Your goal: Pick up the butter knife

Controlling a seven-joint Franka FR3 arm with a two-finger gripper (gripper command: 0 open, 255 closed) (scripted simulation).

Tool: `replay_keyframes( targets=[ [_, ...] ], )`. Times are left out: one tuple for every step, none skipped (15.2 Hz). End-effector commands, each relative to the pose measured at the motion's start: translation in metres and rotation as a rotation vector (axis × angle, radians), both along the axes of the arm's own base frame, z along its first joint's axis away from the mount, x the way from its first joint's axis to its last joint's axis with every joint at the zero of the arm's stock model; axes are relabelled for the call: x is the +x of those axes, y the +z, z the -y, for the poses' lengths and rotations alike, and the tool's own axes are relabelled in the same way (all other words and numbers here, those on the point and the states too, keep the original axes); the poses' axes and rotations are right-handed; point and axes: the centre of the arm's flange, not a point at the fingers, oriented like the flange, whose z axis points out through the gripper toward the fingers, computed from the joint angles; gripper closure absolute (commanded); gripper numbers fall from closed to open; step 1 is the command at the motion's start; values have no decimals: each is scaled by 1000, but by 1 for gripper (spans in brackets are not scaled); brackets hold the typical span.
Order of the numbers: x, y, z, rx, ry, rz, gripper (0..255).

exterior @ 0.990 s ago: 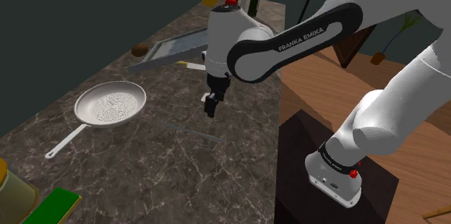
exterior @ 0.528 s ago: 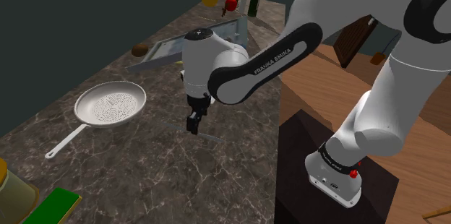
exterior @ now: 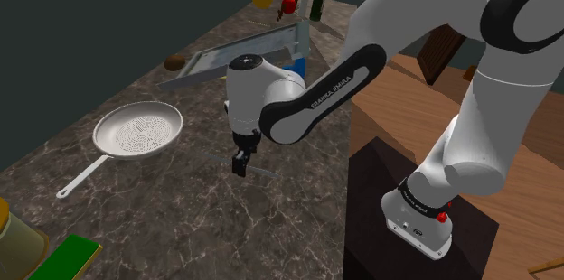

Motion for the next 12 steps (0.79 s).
replay_keyframes(
  targets=[
    [0,-2,0,0,0,0,255],
    [0,-2,0,0,0,0,255],
    [0,-2,0,0,0,0,255],
    [0,-2,0,0,0,0,255],
    [0,-2,0,0,0,0,255],
    [0,-2,0,0,0,0,255],
    [0,-2,0,0,0,0,255],
    [0,-2,0,0,0,0,255],
    [0,-2,0,0,0,0,255],
    [-1,-2,0,0,0,0,255],
    [-1,4,0,0,0,0,255],
    [-1,9,0,0,0,0,255]
  ],
)
